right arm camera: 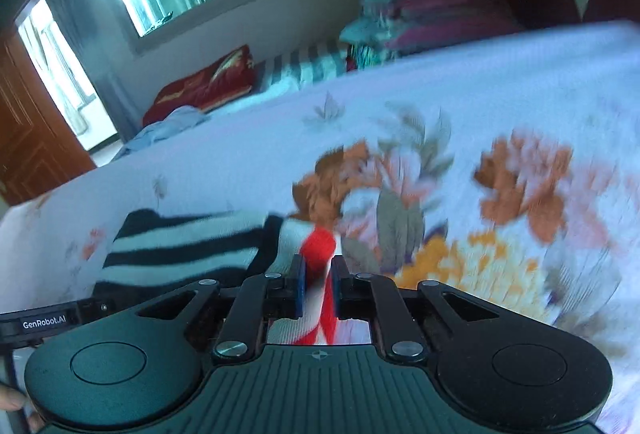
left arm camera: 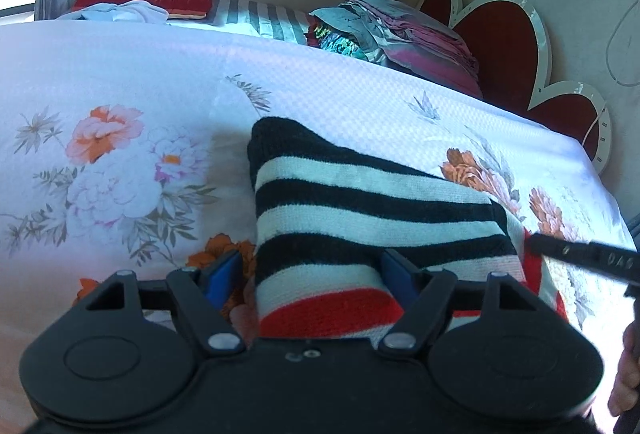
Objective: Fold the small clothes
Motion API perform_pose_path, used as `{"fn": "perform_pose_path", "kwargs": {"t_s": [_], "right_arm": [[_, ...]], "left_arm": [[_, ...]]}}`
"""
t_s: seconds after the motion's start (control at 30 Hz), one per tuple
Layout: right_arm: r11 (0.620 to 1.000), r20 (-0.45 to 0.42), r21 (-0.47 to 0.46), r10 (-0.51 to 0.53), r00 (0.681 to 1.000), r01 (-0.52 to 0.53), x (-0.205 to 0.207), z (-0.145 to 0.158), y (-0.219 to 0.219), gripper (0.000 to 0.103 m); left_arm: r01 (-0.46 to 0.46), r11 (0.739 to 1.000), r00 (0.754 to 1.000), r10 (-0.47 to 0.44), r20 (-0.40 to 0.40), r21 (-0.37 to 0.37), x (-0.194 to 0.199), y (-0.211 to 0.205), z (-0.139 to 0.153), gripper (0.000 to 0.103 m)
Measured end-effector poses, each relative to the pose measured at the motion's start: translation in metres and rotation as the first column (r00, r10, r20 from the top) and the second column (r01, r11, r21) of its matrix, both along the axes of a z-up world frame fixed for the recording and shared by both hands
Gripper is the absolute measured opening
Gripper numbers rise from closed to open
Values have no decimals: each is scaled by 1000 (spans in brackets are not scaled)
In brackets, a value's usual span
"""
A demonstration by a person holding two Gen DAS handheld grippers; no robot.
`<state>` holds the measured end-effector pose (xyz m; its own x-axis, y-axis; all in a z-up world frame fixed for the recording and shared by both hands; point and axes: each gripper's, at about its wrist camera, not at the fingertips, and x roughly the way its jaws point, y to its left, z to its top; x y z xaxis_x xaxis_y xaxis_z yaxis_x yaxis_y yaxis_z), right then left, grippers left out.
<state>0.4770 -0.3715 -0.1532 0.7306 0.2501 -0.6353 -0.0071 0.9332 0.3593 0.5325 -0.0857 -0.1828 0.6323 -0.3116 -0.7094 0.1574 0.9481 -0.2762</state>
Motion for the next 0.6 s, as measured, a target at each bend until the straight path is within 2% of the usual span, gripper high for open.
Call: {"fn": "perform_pose_path", "kwargs": {"t_s": [0.07,0.17,0.23,0.27,0.3,0.33,0.4,0.47,0.6], "right_arm": [[999,53,-41,1,999,1,2,14,9,11],[997,58,-38,71,996,-69,5,19,25,11],[986,52,-115,125,991,-118,1,12,39,11],[977,20,-178,121,992,-116,4,3,43,10],[975,-20,-189,111,994,-113,9,-10,40,6],[981,-36,-162,102,994,-106,12,-21,34,2],[988,-39,-133,78,996,-82,14,-23,27,0],[984,-36,-153,83,996,-87,12,-17,29,0],[996,-12,-79,51,999,-52,-4,-1,12,0]], "left_arm": [[0,1000,1000,0,3,9,1,-3,0,74],[2,1000,1000,-2,10,22,0,-6,1,74],[-2,1000,1000,2,8,19,-1,-5,0,75],[-1,1000,1000,1,9,19,-1,-3,-1,76],[0,1000,1000,0,7,16,-1,-3,-2,77],[-1,1000,1000,1,4,14,-1,-3,-2,77],[-5,1000,1000,4,6,24,-3,-5,1,77],[1,1000,1000,-1,9,19,-8,-2,5,73],[9,1000,999,-9,31,-11,-31,7,18,74]]}}
